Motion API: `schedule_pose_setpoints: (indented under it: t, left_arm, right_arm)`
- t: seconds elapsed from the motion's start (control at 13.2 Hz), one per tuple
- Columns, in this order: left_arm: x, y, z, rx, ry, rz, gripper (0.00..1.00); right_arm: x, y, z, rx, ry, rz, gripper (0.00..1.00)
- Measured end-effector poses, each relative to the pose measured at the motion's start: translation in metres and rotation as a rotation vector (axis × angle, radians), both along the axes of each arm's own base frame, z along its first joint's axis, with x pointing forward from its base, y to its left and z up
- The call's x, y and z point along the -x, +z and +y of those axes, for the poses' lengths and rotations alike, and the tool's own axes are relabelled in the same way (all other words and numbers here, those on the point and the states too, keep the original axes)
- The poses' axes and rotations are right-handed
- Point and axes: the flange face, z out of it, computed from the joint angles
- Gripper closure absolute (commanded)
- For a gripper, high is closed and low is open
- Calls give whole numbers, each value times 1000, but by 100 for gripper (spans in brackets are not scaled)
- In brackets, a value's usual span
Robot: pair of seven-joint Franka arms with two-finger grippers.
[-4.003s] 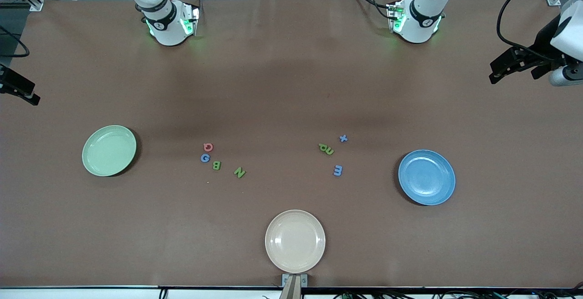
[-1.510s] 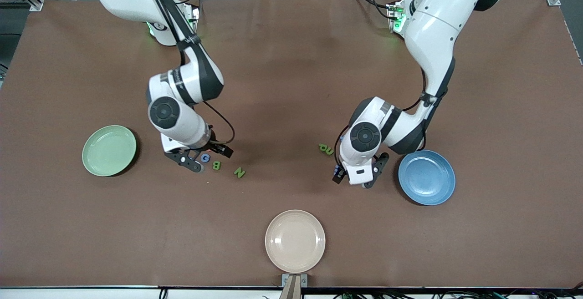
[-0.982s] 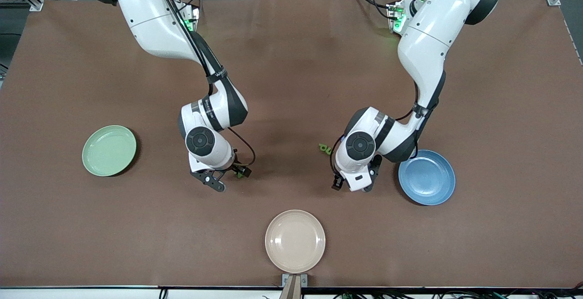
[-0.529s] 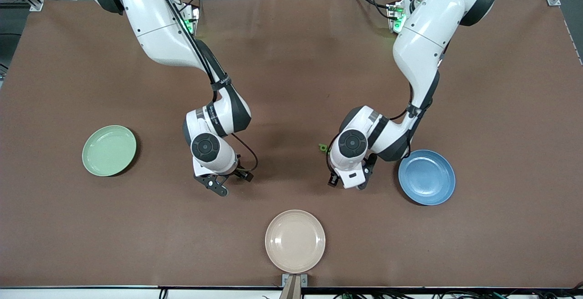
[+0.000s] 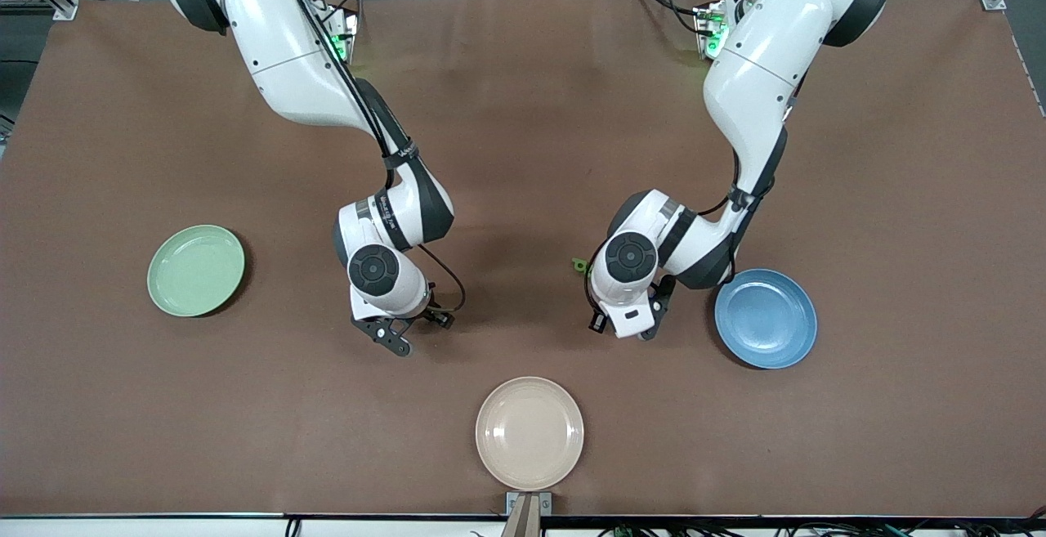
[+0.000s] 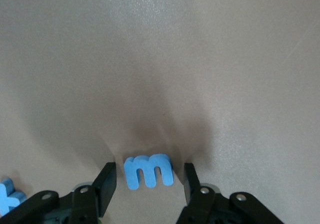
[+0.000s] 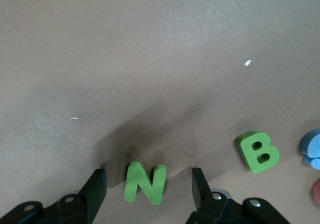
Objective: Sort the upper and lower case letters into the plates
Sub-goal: 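Grasp the green N with the right gripper while the left gripper grasps the m, then drop the N on the green plate while the left gripper drops m on blue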
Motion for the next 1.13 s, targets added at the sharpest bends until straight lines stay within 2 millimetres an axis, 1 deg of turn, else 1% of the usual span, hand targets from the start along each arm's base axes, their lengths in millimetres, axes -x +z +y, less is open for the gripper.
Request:
schedule_pose_setpoints:
  t: [0.08, 0.15, 0.23, 0.3, 0.45, 0.6, 0.68, 0.76, 0.83, 0.91, 0.98, 1.06, 1.13]
  left_arm:
    - [-1, 1, 0, 1, 0, -2, 70]
    - [-1, 2, 0, 2, 0, -5, 79]
    - [-2, 2, 0, 2, 0, -5, 92]
    - [-2, 2, 0, 2, -3, -5, 100]
    - [-2, 2, 0, 2, -16, -5, 100]
    - [-4, 5, 2, 5, -39, -10, 100]
    - [-8, 10, 2, 10, -59, -20, 100]
    - [-14, 21, 3, 17, -86, -37, 100]
    - [-20, 38, 5, 27, -120, -63, 100]
    - [-28, 63, 9, 30, -173, -95, 100]
    - [-35, 88, 18, 18, -229, -118, 100]
    - [-42, 117, 34, -2, -281, -124, 100]
    - [-48, 146, 57, -27, -337, -113, 100]
  right_arm:
    - [0, -1, 0, 0, 0, 0, 37]
    - [-1, 0, 1, -2, 0, -4, 42]
    - [-2, 1, 2, -3, 1, -7, 48]
    - [-2, 1, 2, -3, 1, -7, 54]
    - [-3, 3, 4, -7, 2, -13, 65]
    - [-3, 4, 4, -8, 3, -15, 79]
    - [-4, 4, 4, -8, 3, -15, 85]
    - [-4, 4, 4, -8, 3, -15, 92]
    - [-4, 4, 4, -8, 3, -15, 95]
    - [-3, 4, 4, -8, 5, -15, 95]
    - [-4, 4, 5, -8, 14, -15, 96]
    - [-4, 5, 5, -9, 39, -16, 96]
    - [-4, 7, 5, -9, 71, -11, 96]
